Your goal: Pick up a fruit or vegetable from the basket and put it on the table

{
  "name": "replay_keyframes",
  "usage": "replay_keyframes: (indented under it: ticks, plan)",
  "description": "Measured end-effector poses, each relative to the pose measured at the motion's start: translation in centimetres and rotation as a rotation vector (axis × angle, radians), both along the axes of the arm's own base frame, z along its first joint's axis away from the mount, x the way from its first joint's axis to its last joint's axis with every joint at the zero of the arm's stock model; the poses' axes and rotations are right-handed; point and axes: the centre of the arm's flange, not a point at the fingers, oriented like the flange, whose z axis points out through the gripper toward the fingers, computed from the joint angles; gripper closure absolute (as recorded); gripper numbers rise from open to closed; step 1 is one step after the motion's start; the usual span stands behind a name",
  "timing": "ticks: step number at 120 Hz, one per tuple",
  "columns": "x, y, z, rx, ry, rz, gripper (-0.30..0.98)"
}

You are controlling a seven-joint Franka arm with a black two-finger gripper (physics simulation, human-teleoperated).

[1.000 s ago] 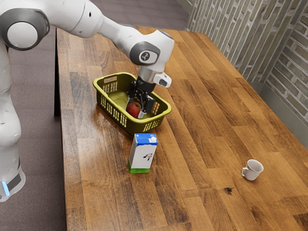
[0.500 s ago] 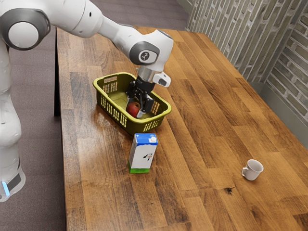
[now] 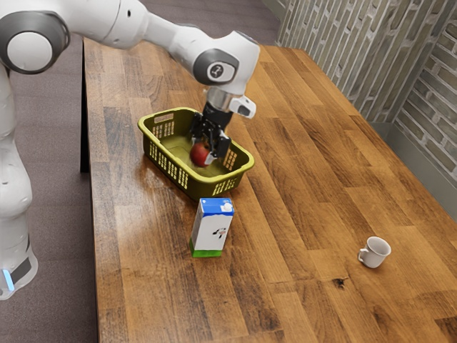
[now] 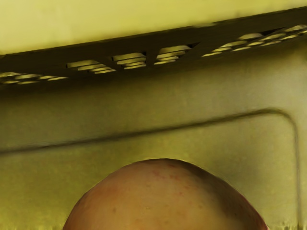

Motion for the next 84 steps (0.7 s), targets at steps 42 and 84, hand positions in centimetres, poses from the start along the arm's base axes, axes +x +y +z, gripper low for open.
replay_keyframes:
  ticks: [42,84]
  plan:
    - [1.4,-4.3,19.1,0.036,-0.123,-0.071,0.32]
    - [9.1,10.9,14.8,0.147,-0.404,0.171,0.32]
